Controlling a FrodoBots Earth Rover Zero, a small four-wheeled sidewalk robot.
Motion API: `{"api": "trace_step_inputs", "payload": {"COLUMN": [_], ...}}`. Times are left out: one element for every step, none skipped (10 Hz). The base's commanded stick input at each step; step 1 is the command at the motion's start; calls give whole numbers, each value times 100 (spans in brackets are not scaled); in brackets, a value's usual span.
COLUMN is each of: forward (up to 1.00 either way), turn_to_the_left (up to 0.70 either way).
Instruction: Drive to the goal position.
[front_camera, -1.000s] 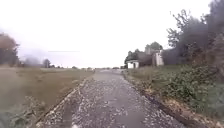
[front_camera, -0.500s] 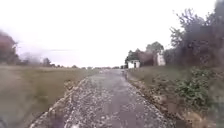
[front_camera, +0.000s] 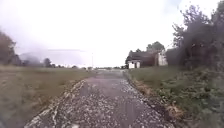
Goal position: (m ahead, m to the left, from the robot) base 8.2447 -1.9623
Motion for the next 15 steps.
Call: {"api": "trace_step_inputs", "payload": {"forward": [0, 100, 100, 100, 100, 100, 100, 100, 100, 100, 100, 100, 100, 100, 100], "turn_to_the_left": [0, 0, 0, 0, 0, 0, 0, 0, -11, -22, -30, -35, -2, -15, -28]}}
